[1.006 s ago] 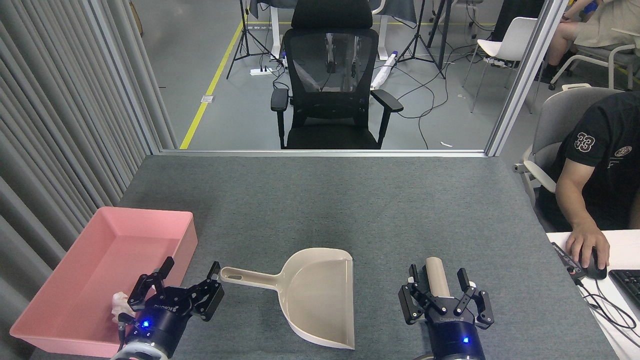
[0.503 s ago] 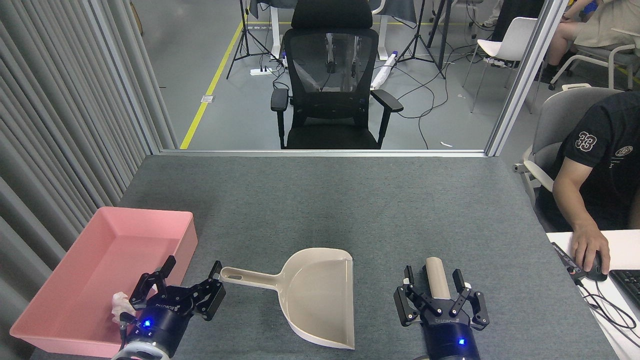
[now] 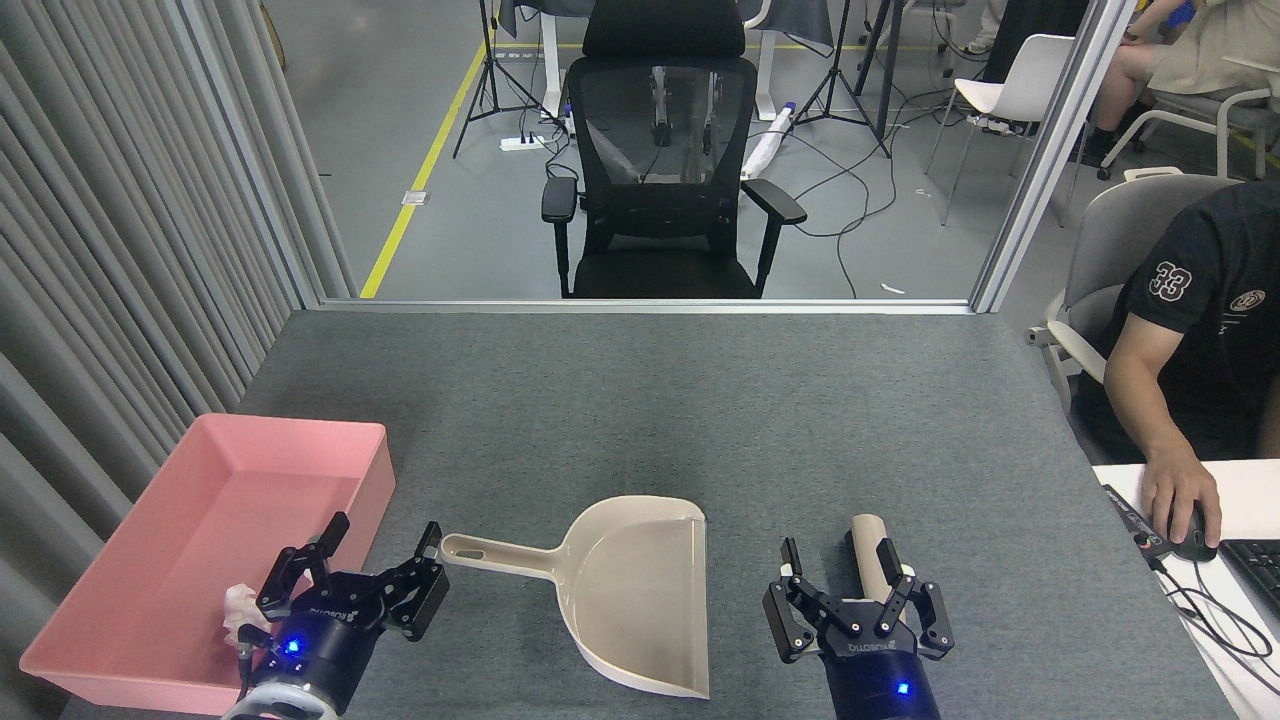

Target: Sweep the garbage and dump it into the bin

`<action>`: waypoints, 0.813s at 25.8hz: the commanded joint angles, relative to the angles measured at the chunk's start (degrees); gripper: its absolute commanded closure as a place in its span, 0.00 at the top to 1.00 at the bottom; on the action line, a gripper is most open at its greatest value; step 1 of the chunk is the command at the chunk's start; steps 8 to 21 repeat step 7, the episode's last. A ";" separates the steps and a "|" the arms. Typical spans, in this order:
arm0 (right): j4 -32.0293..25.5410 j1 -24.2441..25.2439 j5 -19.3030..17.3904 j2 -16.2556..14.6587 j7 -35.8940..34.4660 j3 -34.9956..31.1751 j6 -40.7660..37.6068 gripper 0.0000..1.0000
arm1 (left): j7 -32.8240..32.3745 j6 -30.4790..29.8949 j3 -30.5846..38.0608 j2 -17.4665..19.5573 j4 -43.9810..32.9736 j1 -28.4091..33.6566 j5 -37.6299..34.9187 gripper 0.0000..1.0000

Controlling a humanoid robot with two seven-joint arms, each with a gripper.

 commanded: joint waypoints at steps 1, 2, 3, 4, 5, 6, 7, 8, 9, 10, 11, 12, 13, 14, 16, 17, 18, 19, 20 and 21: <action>0.14 0.02 -0.11 -0.21 -0.02 0.03 -0.20 0.98 | -0.05 -0.08 0.00 0.05 0.02 0.02 0.02 0.99; 0.14 0.02 -0.11 -0.21 -0.02 0.03 -0.20 0.98 | -0.05 -0.08 0.00 0.05 0.02 0.02 0.02 0.99; 0.14 0.11 -0.20 -0.13 -0.02 0.03 -0.20 0.98 | -0.05 -0.08 0.00 0.14 0.02 0.02 0.02 0.99; 0.14 0.11 -0.20 -0.21 -0.02 0.03 -0.20 0.98 | -0.05 -0.08 0.00 0.14 0.02 0.02 0.02 0.99; 0.14 0.37 -0.20 -0.30 -0.02 0.03 -0.20 0.98 | 0.04 -0.17 0.00 0.23 0.02 0.02 0.02 0.99; 0.14 0.37 -0.20 -0.30 -0.02 0.03 -0.20 0.98 | -0.05 -0.17 0.00 0.23 0.02 -0.07 0.02 0.99; 0.14 0.46 -0.20 -0.39 -0.02 0.03 -0.20 0.98 | 0.04 -0.17 0.00 0.23 0.02 -0.16 0.02 0.99; 0.14 0.46 -0.20 -0.39 -0.02 0.03 -0.20 0.98 | 0.04 -0.17 0.00 0.23 0.02 -0.16 0.02 0.99; 0.14 0.46 -0.20 -0.39 -0.02 0.03 -0.20 0.98 | 0.04 -0.17 0.00 0.23 0.02 -0.16 0.02 0.99; 0.14 0.46 -0.20 -0.39 -0.02 0.03 -0.20 0.98 | 0.04 -0.17 0.00 0.23 0.02 -0.16 0.02 0.99; 0.14 0.46 -0.20 -0.39 -0.02 0.03 -0.20 0.98 | 0.04 -0.17 0.00 0.23 0.02 -0.16 0.02 0.99; 0.14 0.46 -0.20 -0.39 -0.02 0.03 -0.20 0.98 | 0.04 -0.17 0.00 0.23 0.02 -0.16 0.02 0.99; 0.14 0.46 -0.20 -0.39 -0.02 0.03 -0.20 0.98 | 0.04 -0.17 0.00 0.23 0.02 -0.16 0.02 0.99; 0.14 0.46 -0.20 -0.39 -0.02 0.03 -0.20 0.98 | 0.04 -0.17 0.00 0.23 0.02 -0.16 0.02 0.99; 0.14 0.46 -0.20 -0.39 -0.02 0.03 -0.20 0.98 | 0.04 -0.17 0.00 0.23 0.02 -0.16 0.02 0.99; 0.14 0.46 -0.20 -0.39 -0.02 0.03 -0.20 0.98 | 0.04 -0.17 0.00 0.23 0.02 -0.16 0.02 0.99; 0.14 0.46 -0.20 -0.39 -0.02 0.03 -0.20 0.98 | 0.04 -0.17 0.00 0.23 0.02 -0.16 0.02 0.99; 0.14 0.46 -0.20 -0.39 -0.02 0.03 -0.20 0.98 | 0.04 -0.17 0.00 0.23 0.02 -0.16 0.02 0.99; 0.14 0.46 -0.20 -0.39 -0.02 0.03 -0.20 0.98 | 0.04 -0.17 0.00 0.23 0.02 -0.16 0.02 0.99; 0.14 0.46 -0.20 -0.39 -0.02 0.03 -0.20 0.98 | 0.04 -0.17 0.00 0.23 0.02 -0.16 0.02 0.99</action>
